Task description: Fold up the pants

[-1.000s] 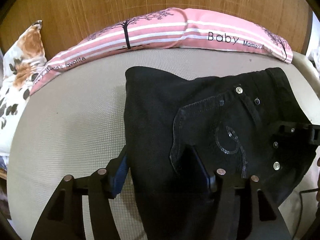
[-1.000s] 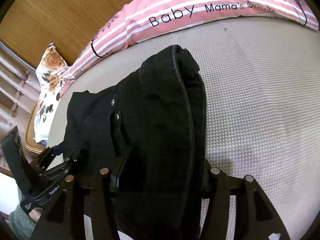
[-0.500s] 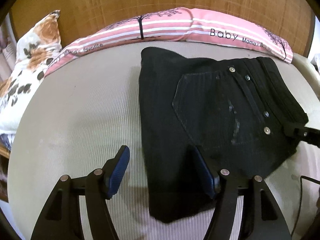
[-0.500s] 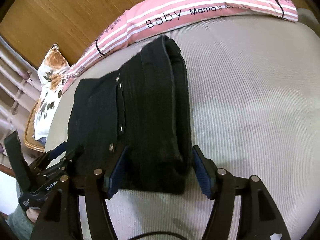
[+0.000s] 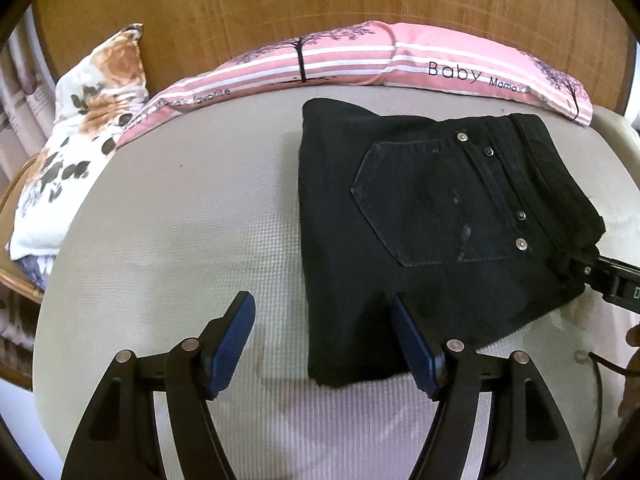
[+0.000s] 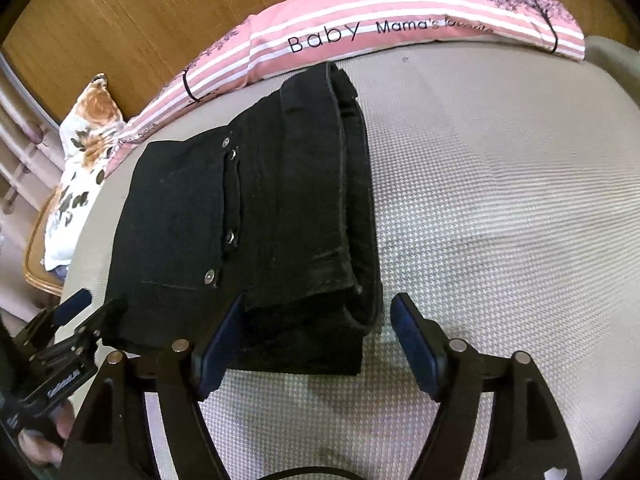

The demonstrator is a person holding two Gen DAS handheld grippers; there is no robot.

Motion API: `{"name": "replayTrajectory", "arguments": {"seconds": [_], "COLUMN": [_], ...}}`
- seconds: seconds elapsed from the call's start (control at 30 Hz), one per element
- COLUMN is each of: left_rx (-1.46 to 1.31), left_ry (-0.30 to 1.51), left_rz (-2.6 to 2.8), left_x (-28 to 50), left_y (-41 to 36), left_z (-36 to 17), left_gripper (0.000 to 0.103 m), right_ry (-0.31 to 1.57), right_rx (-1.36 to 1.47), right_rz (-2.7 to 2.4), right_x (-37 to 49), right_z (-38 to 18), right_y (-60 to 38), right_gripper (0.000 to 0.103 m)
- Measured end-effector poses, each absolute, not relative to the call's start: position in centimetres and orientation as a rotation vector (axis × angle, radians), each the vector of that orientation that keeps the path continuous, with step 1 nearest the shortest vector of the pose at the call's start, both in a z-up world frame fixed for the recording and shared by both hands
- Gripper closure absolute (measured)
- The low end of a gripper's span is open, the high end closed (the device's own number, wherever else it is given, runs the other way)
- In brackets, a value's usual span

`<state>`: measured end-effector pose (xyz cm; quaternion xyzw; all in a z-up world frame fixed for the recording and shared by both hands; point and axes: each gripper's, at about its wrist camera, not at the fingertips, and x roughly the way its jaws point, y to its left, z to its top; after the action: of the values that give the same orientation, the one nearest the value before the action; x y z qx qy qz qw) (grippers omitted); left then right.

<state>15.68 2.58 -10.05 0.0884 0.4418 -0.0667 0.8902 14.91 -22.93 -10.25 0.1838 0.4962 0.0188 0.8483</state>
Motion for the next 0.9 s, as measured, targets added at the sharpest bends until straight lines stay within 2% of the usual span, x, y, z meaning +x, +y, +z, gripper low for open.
{"name": "replayTrajectory", "arguments": {"seconds": [0.1, 0.63, 0.9], "left_rx": [0.178, 0.157, 0.153], "left_ry": [0.909, 0.886, 0.883], "left_rz": [-0.122, -0.095, -0.062], "left_x": [14.7, 9.8, 8.6], "left_y": [2.6, 1.8, 1.9], "left_z": [-9.6, -8.9, -9.1], "left_gripper": [0.032, 0.032, 0.032], "right_ry": [1.027, 0.890, 0.866], "right_rx": [0.317, 0.176, 0.141], "right_rz": [0.023, -0.050, -0.085], "right_x": [14.1, 8.0, 6.7], "right_z": [-9.2, -4.9, -4.6], "right_y": [-21.9, -17.9, -17.6], "right_gripper": [0.030, 0.008, 0.007]}}
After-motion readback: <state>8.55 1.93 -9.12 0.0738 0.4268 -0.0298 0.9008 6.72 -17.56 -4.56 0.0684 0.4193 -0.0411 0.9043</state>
